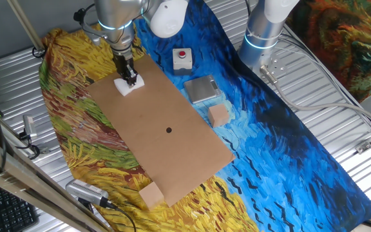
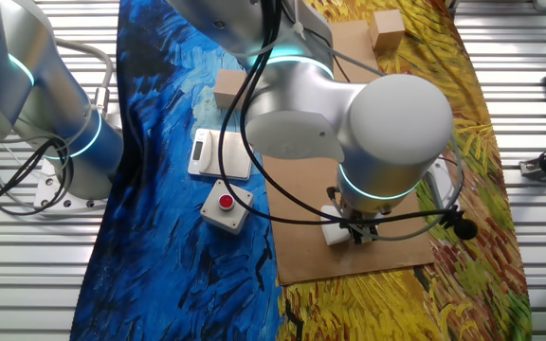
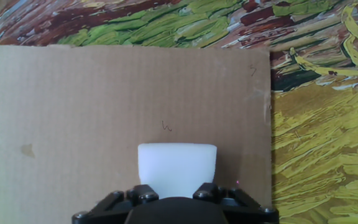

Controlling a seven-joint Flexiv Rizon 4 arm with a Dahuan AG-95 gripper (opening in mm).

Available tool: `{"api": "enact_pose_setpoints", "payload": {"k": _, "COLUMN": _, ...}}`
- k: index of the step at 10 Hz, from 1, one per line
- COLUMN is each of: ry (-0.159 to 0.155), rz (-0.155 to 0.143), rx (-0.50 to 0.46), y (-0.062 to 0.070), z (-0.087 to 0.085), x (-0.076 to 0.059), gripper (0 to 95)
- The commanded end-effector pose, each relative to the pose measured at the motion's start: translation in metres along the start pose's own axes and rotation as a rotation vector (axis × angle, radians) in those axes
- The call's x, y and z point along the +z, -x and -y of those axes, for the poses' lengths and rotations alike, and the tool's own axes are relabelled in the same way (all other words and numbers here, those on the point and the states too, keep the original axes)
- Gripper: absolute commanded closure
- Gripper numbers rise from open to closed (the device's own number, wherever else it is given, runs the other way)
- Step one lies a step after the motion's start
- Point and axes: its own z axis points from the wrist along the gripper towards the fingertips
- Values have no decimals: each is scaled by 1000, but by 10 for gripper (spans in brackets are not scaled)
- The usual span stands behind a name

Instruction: Clean the tabletop with a sponge

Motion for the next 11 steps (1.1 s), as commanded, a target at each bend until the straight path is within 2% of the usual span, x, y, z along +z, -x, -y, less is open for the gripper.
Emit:
{"api": "enact_pose_setpoints", "payload": {"k": 1, "ry": 6, "rz": 1, "rx": 5, "y": 0, "z": 0, "x": 0, "gripper": 950}}
{"api": "enact_pose_setpoints", "payload": {"k": 11, "ry": 6, "rz": 1, "rx": 4, "y": 0, "z": 0, "x": -1, "gripper": 950}}
